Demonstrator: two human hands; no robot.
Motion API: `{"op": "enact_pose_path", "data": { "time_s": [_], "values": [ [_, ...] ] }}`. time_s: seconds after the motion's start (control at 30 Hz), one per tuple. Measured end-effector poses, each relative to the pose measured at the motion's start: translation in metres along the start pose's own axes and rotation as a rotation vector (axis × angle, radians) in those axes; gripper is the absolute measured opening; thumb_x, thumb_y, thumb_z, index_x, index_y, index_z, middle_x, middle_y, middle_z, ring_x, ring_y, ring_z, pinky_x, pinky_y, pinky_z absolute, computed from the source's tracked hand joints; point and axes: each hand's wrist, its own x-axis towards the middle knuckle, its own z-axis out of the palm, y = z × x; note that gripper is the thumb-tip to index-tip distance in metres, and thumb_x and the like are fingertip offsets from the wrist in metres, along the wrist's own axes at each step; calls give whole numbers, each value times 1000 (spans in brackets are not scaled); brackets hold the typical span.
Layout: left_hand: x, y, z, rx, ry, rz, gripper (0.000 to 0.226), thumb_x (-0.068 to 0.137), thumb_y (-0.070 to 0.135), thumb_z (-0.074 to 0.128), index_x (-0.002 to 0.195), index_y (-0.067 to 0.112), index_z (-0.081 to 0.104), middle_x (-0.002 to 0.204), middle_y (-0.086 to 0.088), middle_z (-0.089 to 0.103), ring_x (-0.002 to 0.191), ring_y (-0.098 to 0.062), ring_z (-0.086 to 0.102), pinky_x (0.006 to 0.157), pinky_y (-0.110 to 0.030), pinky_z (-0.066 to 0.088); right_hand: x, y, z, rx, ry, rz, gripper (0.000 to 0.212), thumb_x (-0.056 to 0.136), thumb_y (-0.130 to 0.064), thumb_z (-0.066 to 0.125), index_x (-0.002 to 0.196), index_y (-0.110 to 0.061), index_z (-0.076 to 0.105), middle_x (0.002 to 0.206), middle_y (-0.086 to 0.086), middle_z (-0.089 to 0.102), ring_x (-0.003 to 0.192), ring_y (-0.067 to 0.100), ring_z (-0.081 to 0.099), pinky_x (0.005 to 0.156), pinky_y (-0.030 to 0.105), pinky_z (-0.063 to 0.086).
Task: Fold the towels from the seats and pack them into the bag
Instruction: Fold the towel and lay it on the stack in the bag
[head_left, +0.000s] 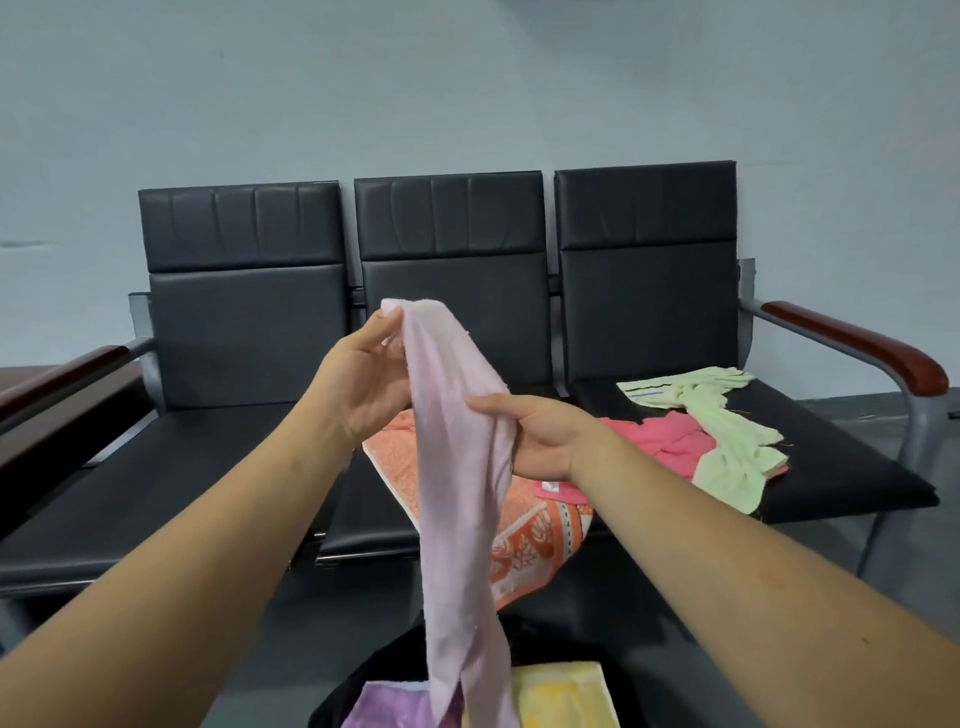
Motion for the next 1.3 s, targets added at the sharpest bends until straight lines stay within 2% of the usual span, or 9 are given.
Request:
{"op": "enact_pose_path", "data": {
  "time_s": [0.27, 0.4, 0.53, 0.8, 0.9, 1.0, 1.07, 1.13, 1.3],
  "values": [
    [-24, -19, -33, 438, 34, -124, 51, 93, 46, 60, 131, 12, 58, 100, -5, 67, 92, -20, 65, 81, -33, 56, 11, -12, 15, 90, 98, -130, 38, 94, -12, 70, 126, 5, 63, 121, 20, 71, 117, 30, 66, 101, 42, 52],
    [-37, -50, -47, 616, -24, -243, 74, 82, 50, 71, 131, -4, 57, 122, -10, 67, 108, -20, 62, 98, -36, 45, 17, -21, 24, 63, 142, -111, 29, 91, -16, 73, 114, 2, 68, 114, 19, 73, 111, 30, 69, 89, 40, 56],
    [-43, -76, -54, 621, 0, -234, 44, 88, 29, 73, 125, 7, 68, 130, -9, 68, 122, -26, 61, 105, -40, 44, 21, -21, 17, 44, 209, -79, 34, 89, -16, 76, 118, 0, 68, 115, 18, 74, 111, 30, 69, 97, 43, 54],
    [-43, -95, -54, 179, 212, -221, 41, 98, 23, 55, 136, 9, 61, 120, -13, 71, 106, -27, 69, 85, -40, 58, 26, 6, -25, 51, 333, 64, 30, 92, -8, 70, 121, 1, 68, 118, 18, 72, 109, 30, 68, 86, 41, 57],
    [-39, -97, -54, -20, 283, -250, 36, 99, 25, 58, 129, 7, 66, 126, -14, 69, 115, -27, 67, 100, -43, 51, 30, 22, -39, 157, 284, 62, 29, 86, -10, 74, 114, -4, 72, 118, 13, 72, 110, 28, 69, 91, 41, 58],
    [-28, -95, -56, -56, 272, -202, 25, 99, 26, 58, 96, 15, 80, 142, -16, 58, 134, -29, 54, 118, -44, 33, 33, 41, -42, 181, 104, 42, 44, 88, -24, 71, 129, -11, 66, 114, 10, 73, 105, 27, 72, 88, 44, 58],
    [-25, -91, -54, -85, 251, -176, 33, 100, 30, 56, 83, 16, 80, 119, -11, 69, 114, -23, 66, 111, -35, 41, 36, 52, -46, 123, 12, 27, 36, 96, -25, 63, 130, -15, 64, 103, 8, 75, 97, 23, 73, 90, 44, 55],
    [-23, -86, -54, -67, 223, -147, 32, 100, 29, 54, 97, 12, 81, 108, -10, 74, 103, -22, 71, 101, -35, 49, 39, 58, -48, 50, -51, -15, 36, 98, -17, 60, 134, -12, 62, 123, 15, 70, 117, 28, 67, 105, 50, 48],
    [-18, -72, -59, 165, 67, -101, 43, 101, 7, 50, 143, 5, 49, 145, -22, 53, 135, -36, 52, 112, -49, 43, 50, 54, -50, -97, -4, -75, 46, 91, -9, 70, 133, 5, 59, 133, 26, 62, 124, 38, 61, 110, 52, 46]
  ]
}}
